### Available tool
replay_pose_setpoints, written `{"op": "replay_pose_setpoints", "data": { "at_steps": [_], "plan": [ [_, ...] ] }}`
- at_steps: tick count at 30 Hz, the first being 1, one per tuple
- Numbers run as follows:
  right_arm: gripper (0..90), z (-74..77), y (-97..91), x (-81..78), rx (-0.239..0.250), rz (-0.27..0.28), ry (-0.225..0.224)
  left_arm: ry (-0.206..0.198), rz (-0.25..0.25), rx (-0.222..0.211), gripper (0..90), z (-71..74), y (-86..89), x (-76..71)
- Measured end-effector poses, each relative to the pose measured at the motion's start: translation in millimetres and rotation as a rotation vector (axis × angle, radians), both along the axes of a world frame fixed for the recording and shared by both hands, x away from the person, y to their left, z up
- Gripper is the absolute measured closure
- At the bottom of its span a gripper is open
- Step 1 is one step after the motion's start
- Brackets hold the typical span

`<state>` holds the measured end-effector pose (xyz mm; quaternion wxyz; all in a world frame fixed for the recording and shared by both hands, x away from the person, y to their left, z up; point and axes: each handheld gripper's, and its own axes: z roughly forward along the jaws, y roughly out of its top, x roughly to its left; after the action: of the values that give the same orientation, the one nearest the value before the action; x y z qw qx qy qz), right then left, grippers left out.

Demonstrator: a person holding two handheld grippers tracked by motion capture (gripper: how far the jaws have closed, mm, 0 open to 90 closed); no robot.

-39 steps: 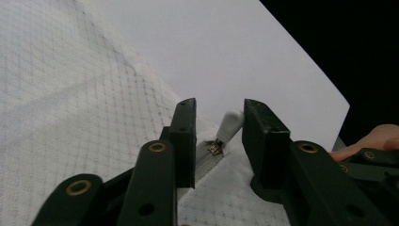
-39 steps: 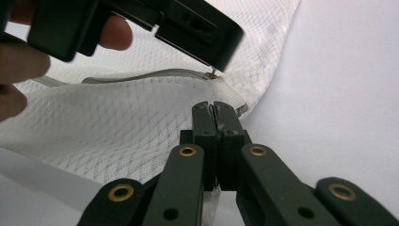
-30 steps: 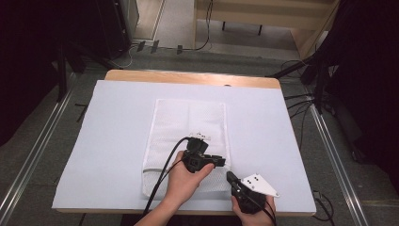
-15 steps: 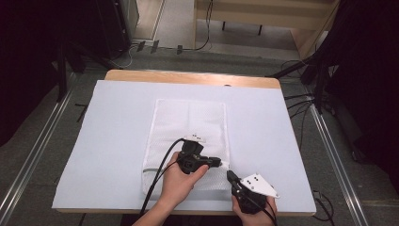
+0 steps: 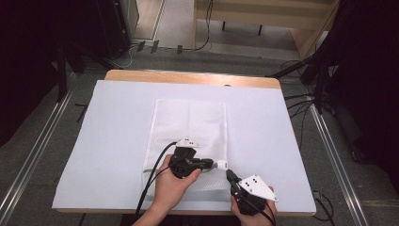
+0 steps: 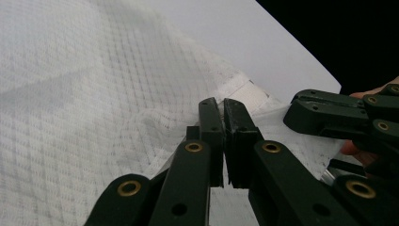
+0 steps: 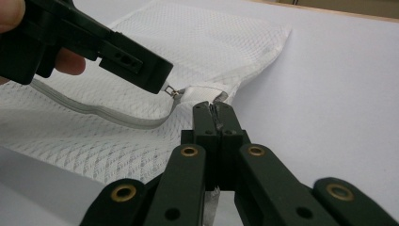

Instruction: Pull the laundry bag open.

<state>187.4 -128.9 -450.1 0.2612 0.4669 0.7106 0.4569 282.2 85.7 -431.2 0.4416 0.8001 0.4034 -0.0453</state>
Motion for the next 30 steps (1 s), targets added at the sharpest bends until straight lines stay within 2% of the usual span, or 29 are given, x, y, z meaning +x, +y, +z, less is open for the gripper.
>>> {"op": "replay_pose_setpoints", "data": {
  "at_steps": [5, 19, 21, 25, 28, 29, 30],
  "plan": [
    [90.0, 0.4, 3.1, -1.2, -0.004, 0.016, 0.0, 0.008, 0.01, -0.002, 88.5, -2.9, 8.8, -1.5],
    [90.0, 3.8, 2.9, -3.1, -0.02, 0.007, -0.015, 0.019, 0.076, 0.009, 88.5, -10.7, 40.1, -2.0],
    [90.0, 4.5, 1.5, -3.1, -0.019, 0.006, -0.016, 0.023, 0.106, 0.01, 88.5, -12.9, 53.1, -1.8],
    [90.0, 4.2, 0.2, -3.3, -0.015, -0.003, -0.009, 0.032, 0.132, 0.008, 88.5, -14.4, 71.6, -1.8],
    [90.0, 4.0, 0.8, -3.3, -0.02, 0.001, -0.01, 0.033, 0.152, 0.008, 88.5, -14.4, 80.4, -2.3],
    [90.0, 4.1, 1.0, -3.2, -0.023, -0.005, -0.011, 0.023, 0.181, 0.027, 88.5, -13.7, 90.0, -3.0],
    [90.0, 4.4, 0.3, -3.3, -0.028, -0.016, -0.012, 0.028, 0.192, 0.013, 88.5, -14.0, 95.6, -2.7]
  ]
}}
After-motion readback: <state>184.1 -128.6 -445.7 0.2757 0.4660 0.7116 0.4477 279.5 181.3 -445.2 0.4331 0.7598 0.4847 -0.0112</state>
